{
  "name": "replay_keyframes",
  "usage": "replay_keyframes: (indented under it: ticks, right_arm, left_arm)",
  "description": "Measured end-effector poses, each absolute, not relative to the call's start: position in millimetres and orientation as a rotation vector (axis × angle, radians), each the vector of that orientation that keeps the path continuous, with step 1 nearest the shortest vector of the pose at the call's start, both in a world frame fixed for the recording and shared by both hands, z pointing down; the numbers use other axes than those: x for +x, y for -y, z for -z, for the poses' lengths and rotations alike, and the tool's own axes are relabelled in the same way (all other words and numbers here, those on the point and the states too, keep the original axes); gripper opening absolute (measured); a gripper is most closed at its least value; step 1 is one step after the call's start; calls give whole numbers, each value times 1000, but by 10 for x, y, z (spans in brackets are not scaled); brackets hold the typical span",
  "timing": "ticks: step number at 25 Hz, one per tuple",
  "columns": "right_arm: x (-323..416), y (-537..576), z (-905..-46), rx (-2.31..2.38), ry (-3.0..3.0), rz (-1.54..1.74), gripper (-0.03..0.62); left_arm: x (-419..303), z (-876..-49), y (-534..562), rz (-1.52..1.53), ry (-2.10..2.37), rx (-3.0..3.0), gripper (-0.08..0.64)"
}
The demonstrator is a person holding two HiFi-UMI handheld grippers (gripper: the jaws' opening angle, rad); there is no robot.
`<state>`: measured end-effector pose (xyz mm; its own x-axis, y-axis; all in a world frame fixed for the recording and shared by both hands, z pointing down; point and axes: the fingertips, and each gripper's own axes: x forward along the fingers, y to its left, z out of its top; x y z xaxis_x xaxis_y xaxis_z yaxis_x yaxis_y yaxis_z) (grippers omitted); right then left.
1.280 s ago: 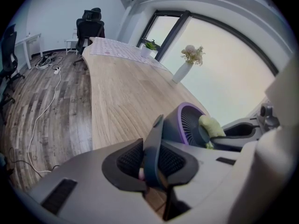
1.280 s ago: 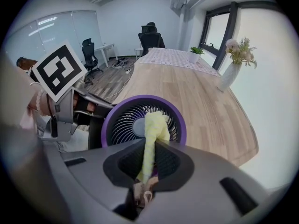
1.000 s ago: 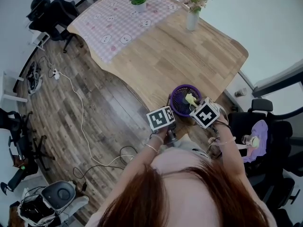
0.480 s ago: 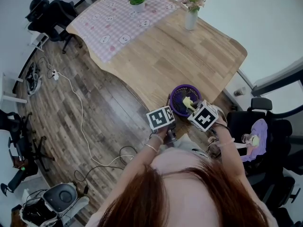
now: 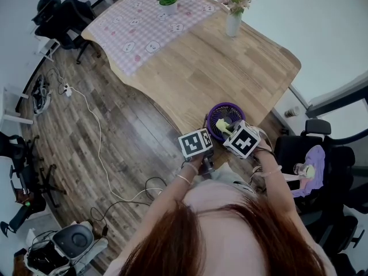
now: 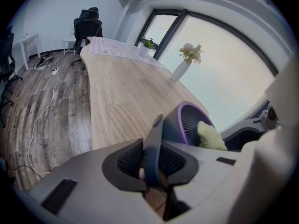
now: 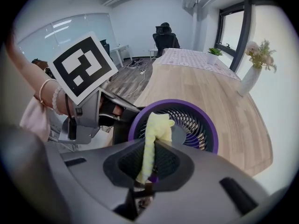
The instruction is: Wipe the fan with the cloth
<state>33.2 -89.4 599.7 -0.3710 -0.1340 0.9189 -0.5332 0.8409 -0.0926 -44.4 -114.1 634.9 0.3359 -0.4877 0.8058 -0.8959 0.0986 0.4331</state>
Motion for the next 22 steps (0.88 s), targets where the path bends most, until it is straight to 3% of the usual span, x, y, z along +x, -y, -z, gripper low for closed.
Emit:
replay_keyframes:
  ticks: [22]
  right_arm:
    - [-6,1140,-5968,570,2085,-614,41]
  left_arm:
    - [-380,-6384,1101,-531,1258,1577,74]
